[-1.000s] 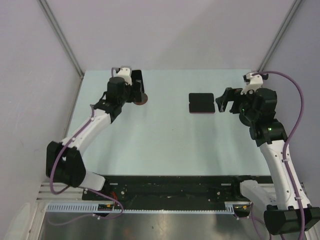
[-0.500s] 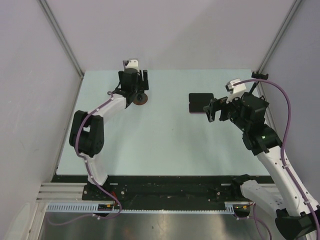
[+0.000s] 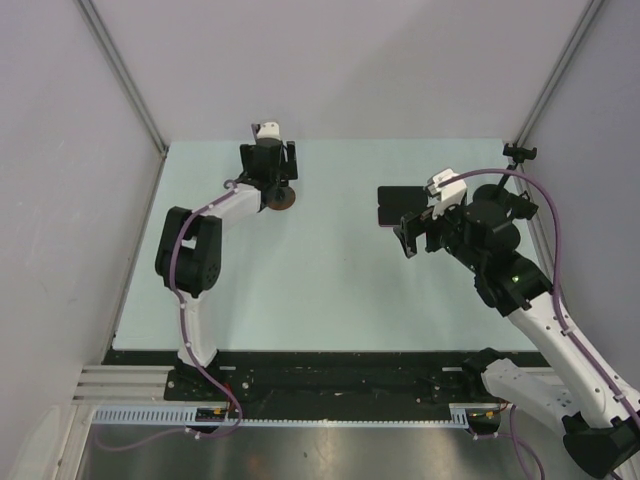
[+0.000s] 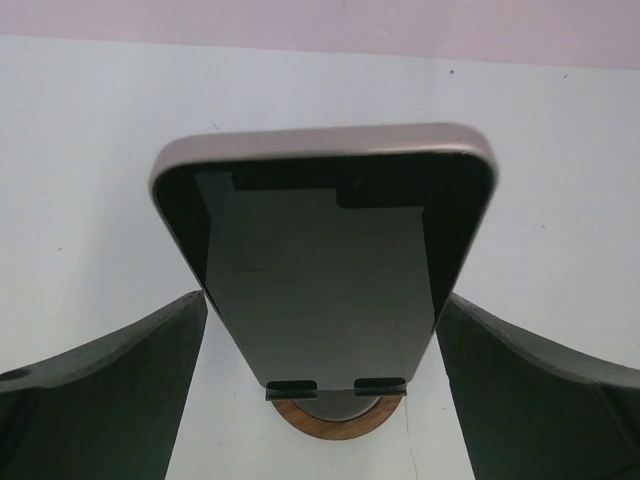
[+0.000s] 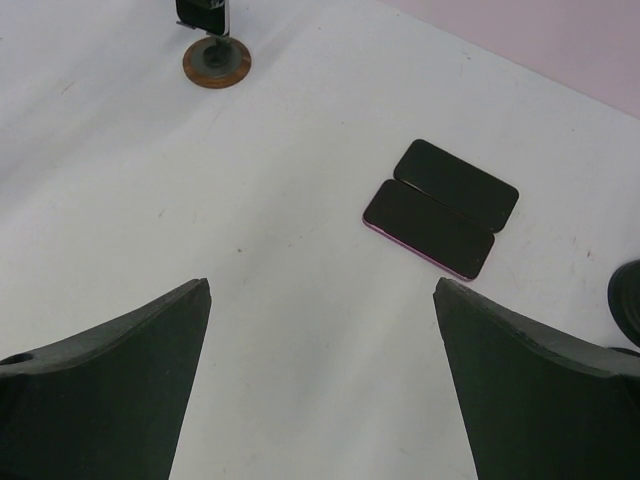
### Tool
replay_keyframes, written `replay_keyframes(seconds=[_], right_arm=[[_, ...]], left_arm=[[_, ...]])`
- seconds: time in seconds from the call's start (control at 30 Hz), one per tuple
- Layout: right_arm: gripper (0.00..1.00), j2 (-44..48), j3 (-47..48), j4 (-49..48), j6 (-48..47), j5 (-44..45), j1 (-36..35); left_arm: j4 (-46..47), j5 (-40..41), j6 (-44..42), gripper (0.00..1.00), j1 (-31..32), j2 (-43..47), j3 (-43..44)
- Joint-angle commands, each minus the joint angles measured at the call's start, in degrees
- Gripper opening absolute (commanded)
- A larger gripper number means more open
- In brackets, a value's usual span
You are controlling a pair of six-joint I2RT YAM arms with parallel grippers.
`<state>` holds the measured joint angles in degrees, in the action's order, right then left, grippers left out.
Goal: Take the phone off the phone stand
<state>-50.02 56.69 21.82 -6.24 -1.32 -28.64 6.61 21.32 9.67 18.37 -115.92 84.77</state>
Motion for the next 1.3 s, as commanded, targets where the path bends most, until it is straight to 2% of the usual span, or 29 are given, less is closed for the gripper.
replay_keyframes(seconds=[0.0, 0.2, 0.37, 0.43, 0.53, 0.7, 0.97, 1.27], right_arm=[[1.00, 0.36, -0.70, -3.19, -1.58, 1.23, -0.62], [1.00, 0.27, -1.40, -3.63, -1.76, 1.23, -0.71], [1.00, -0.08, -1.58, -3.72, -1.84, 1.23, -0.71], [1.00, -0.17, -1.67, -3.63, -2.02, 1.23, -0.80], [1.00, -0.08, -1.84, -3.72, -2.81, 3.25, -0.98], [1.00, 0.18, -1.84, -3.63, -2.90, 3.17, -0.98], [1.00, 0.45, -1.84, -4.16, -0.27, 0.28, -0.98], [0.99, -1.04, -1.40, -6.88, 8.95, -6.05, -0.71]], left_arm=[[2.09, 1.27, 1.84, 1.00, -0.70, -1.15, 2.33], [2.18, -1.98, 1.84, 0.95, -1.06, -1.94, 2.24], [3.14, -5.06, 1.67, 0.76, -1.06, -0.28, 1.01], [3.32, -6.03, 1.67, 0.65, -1.06, 0.95, 0.22], [3.67, -6.90, 1.14, 0.53, -1.06, 3.41, -1.36], [3.85, -7.52, -0.26, 0.39, -1.06, 7.28, -4.17], [3.76, -9.54, -3.78, 0.31, -0.97, 14.66, -7.51], [-0.54, -19.64, -3.35, 0.21, 0.70, 32.93, -17.61]])
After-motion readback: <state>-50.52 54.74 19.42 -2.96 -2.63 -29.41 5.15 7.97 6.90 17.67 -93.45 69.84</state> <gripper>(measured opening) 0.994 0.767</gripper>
